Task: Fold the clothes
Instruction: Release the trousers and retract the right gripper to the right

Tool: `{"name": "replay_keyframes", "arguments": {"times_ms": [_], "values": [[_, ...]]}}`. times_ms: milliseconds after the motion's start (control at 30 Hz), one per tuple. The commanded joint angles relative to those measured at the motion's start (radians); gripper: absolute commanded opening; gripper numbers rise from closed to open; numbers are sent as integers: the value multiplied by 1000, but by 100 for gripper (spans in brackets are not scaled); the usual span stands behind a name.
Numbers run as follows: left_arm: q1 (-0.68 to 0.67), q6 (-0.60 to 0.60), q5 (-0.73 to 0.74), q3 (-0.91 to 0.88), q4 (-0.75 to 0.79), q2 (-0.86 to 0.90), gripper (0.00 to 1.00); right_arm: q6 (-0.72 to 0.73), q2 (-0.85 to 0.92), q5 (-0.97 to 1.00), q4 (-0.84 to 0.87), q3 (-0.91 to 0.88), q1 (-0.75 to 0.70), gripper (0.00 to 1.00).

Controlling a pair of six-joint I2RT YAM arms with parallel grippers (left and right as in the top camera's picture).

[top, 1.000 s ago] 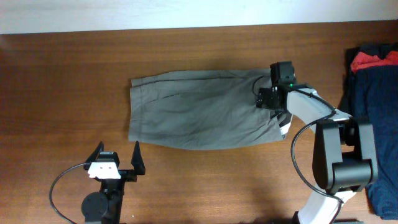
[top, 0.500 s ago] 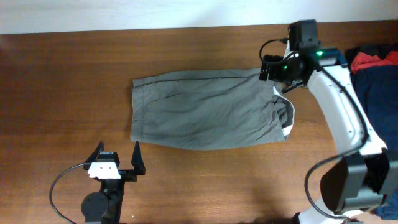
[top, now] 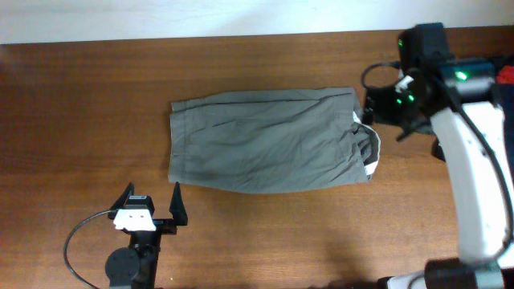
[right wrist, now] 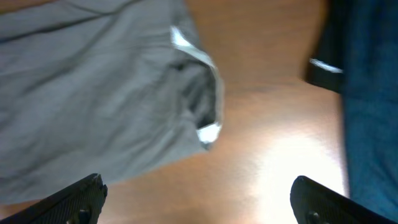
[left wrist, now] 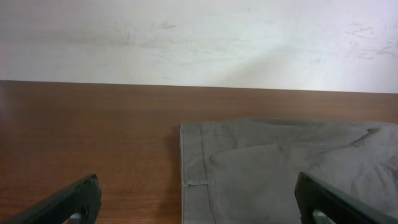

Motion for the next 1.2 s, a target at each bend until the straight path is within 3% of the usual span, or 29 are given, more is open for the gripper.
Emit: {"name": "replay_keyframes", "arguments": {"times_ms": [0, 167, 433, 800, 1033, 1167], "values": [[5, 19, -7, -6, -2, -9, 99, 45, -67, 124, -45, 26, -29, 99], [6, 19, -7, -6, -2, -9, 99, 44, -82, 124, -87, 4, -138, 99], [6, 19, -7, -6, -2, -9, 99, 45, -49, -1, 47, -199, -290, 99], [6, 19, -7, -6, -2, -9, 99, 45, -27, -114, 279, -506, -300, 99], [6, 19, -7, -6, -2, -9, 99, 45, -30, -115, 303, -491, -301, 99], [5, 19, -7, -6, -2, -9, 99, 45, -30, -11, 342, -487, -301, 99]]}}
